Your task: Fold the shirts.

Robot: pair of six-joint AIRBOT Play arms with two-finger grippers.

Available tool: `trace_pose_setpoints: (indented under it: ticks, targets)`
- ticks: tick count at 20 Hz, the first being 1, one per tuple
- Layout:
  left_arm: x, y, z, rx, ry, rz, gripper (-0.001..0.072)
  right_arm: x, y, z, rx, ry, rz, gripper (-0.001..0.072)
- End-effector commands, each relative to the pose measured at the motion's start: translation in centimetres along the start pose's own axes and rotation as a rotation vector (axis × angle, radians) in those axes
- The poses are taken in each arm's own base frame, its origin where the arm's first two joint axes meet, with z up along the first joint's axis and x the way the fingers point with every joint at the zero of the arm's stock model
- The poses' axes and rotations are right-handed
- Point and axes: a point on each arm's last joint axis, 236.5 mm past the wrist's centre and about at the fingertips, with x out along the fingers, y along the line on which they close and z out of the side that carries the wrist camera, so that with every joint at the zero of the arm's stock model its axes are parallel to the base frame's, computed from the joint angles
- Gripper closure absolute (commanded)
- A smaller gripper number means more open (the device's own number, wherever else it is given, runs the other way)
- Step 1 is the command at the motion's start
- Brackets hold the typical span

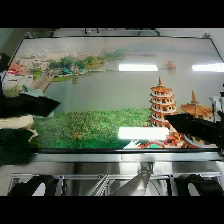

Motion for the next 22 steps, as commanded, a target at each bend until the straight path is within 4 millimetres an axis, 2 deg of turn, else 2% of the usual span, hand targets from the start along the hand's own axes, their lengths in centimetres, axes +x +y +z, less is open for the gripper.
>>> trace_pose_setpoints:
  ticks: [1, 2, 3, 5, 7, 9, 11, 13, 14, 15, 16, 17, 18, 19, 20, 22]
  targets:
    - [-0.6, 12.9, 4.2, 0.088, 0.109, 0.470, -0.0013, 0.0, 0.0, 0.0, 0.000, 0.001, 0.000, 0.0691]
    - [0.5, 15.8, 4.0, 0.061, 0.184, 0.520, -0.0013, 0.0, 0.0, 0.0, 0.001, 0.001, 0.000, 0.0690]
    - [1.8, 18.2, 3.0, 0.015, 0.263, 0.537, -0.0013, 0.0, 0.0, 0.0, 0.000, 0.001, 0.000, 0.0691]
    - [4.7, 22.8, -0.7, -0.115, 0.444, 0.528, -0.0013, 0.0, 0.0, 0.0, 0.000, 0.001, 0.000, 0.0691]
    - [6.5, 26.8, -5.0, -0.238, 0.604, 0.512, -0.0012, 0.0, 0.0, 0.0, 0.001, 0.001, 0.000, 0.0690]
    - [8.2, 29.3, -8.3, -0.317, 0.694, 0.489, -0.0012, 0.0, 0.0, 0.1, 0.002, -0.002, 0.002, 0.0691]
    - [10.1, 31.4, -9.8, -0.334, 0.713, 0.485, -0.0011, 0.0, 0.0, 0.1, 0.002, -0.002, 0.002, 0.0690]
    - [11.5, 32.5, -9.7, -0.330, 0.697, 0.490, -0.0009, 0.0, 0.0, 0.1, 0.002, -0.002, 0.002, 0.0690]
    - [12.1, 32.9, -9.2, -0.324, 0.684, 0.492, 0.0019, 0.0, 0.0, 0.1, 0.002, -0.002, 0.002, 0.0691]
    - [12.6, 33.1, -8.5, -0.310, 0.670, 0.495, 0.0122, 0.0, 0.0, 0.1, 0.002, -0.002, 0.002, 0.0691]
    - [13.0, 33.2, -7.8, -0.296, 0.656, 0.498, 0.0295, 0.0, 0.0, 0.1, 0.002, -0.002, 0.002, 0.0691]
    - [13.2, 33.0, -6.9, -0.283, 0.640, 0.500, 0.0584, 0.0, 0.0, 0.1, 0.002, -0.002, 0.002, 0.0691]
    - [13.4, 32.4, -5.8, -0.271, 0.617, 0.489, 0.0685, 0.0, 0.0, 0.1, 0.002, -0.002, 0.002, 0.0690]
    - [14.1, 30.6, -4.0, -0.264, 0.576, 0.426, 0.0686, 0.0, 0.0, 0.1, 0.002, -0.002, 0.002, 0.0691]
    - [14.8, 27.9, -1.9, -0.254, 0.520, 0.325, 0.0686, 0.0, 0.0, 0.1, 0.002, -0.002, 0.002, 0.0691]
    - [15.1, 19.7, 4.3, -0.250, 0.362, 0.046, 0.0686, 0.0, 0.0, 0.0, 0.002, -0.002, 0.002, 0.0691]
